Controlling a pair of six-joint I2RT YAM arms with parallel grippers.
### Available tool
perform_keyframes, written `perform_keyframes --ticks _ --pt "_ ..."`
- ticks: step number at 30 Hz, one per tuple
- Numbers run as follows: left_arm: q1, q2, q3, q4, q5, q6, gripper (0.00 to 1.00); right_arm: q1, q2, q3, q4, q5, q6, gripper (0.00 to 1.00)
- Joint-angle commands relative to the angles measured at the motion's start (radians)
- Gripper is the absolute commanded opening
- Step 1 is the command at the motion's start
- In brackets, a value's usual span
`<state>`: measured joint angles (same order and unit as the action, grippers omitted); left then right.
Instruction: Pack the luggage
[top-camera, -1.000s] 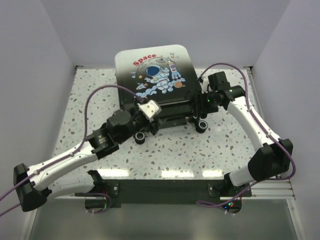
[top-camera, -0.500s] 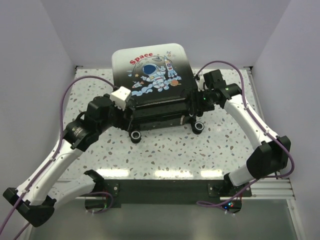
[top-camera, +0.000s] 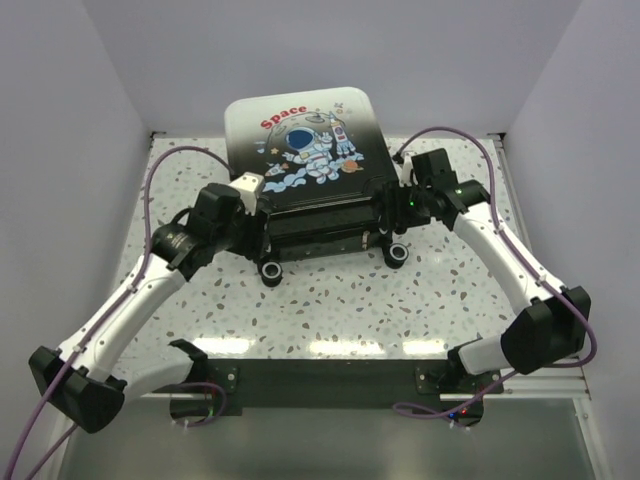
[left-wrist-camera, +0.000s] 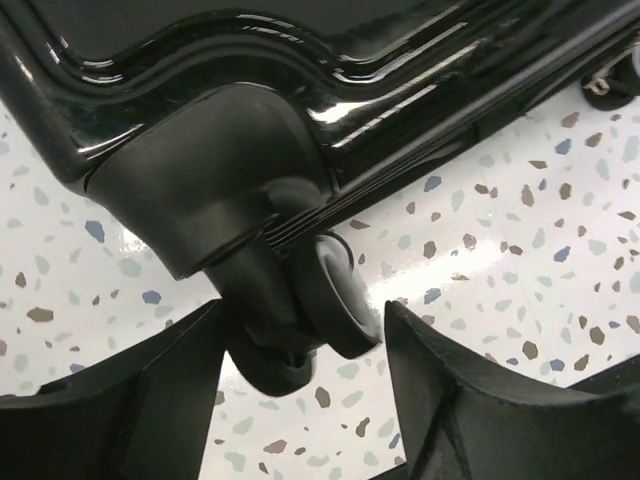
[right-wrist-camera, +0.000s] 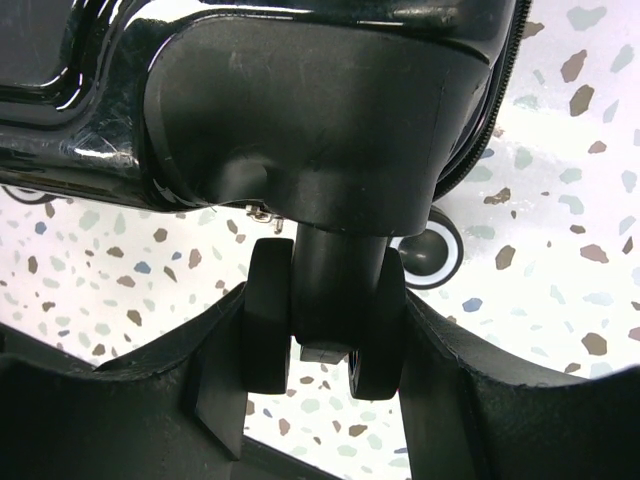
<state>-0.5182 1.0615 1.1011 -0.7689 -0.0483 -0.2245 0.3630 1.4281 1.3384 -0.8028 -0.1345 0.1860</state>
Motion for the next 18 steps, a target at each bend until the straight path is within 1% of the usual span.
perform_keyframes --ticks 1,2,3,4,5,6,9,11,12,13,14,15,18 --pt "0.001 0.06 0.017 0.034 -0.013 -0.079 0.66 0.011 -0.078 -0.028 0.1 0.033 -0.043 0.0" --pt "0.001 0.08 0.023 0.011 -0.069 -0.093 0.65 0.011 -0.083 -0.033 0.108 0.038 -0.043 0.0" --pt "0.001 0.113 0.025 0.002 -0.091 -0.107 0.63 0.011 -0.084 -0.036 0.111 0.039 -0.045 0.0" --pt "0.003 0.124 0.022 -0.004 -0.114 -0.134 0.59 0.01 -0.084 -0.041 0.116 0.047 -0.048 0.0" --pt "0.003 0.136 0.022 -0.006 -0.146 -0.142 0.52 0.011 -0.087 -0.042 0.123 0.052 -0.048 0.0" --pt "0.003 0.14 0.017 -0.001 -0.154 -0.145 0.49 0.011 -0.092 -0.045 0.129 0.055 -0.049 0.0" --pt "0.003 0.13 0.003 0.026 -0.157 -0.17 0.49 0.011 -0.093 -0.053 0.151 0.049 -0.056 0.0" --pt "0.003 0.12 -0.007 0.033 -0.128 -0.177 0.51 0.011 -0.093 -0.051 0.154 0.042 -0.06 0.0" --pt "0.004 0.117 -0.01 0.031 -0.113 -0.182 0.55 0.011 -0.098 -0.053 0.157 0.038 -0.06 0.0" --pt "0.003 0.115 -0.014 0.025 -0.099 -0.194 0.6 0.011 -0.101 -0.056 0.157 0.038 -0.062 0.0" --pt "0.003 0.112 -0.015 0.011 -0.073 -0.197 0.69 0.01 -0.103 -0.058 0.16 0.039 -0.063 0.0" --pt "0.003 0.111 -0.017 0.002 -0.073 -0.202 0.72 0.011 -0.104 -0.059 0.162 0.042 -0.065 0.0" --pt "0.003 0.098 -0.038 -0.032 -0.108 -0.211 0.73 0.011 -0.115 -0.067 0.169 0.049 -0.065 0.0"
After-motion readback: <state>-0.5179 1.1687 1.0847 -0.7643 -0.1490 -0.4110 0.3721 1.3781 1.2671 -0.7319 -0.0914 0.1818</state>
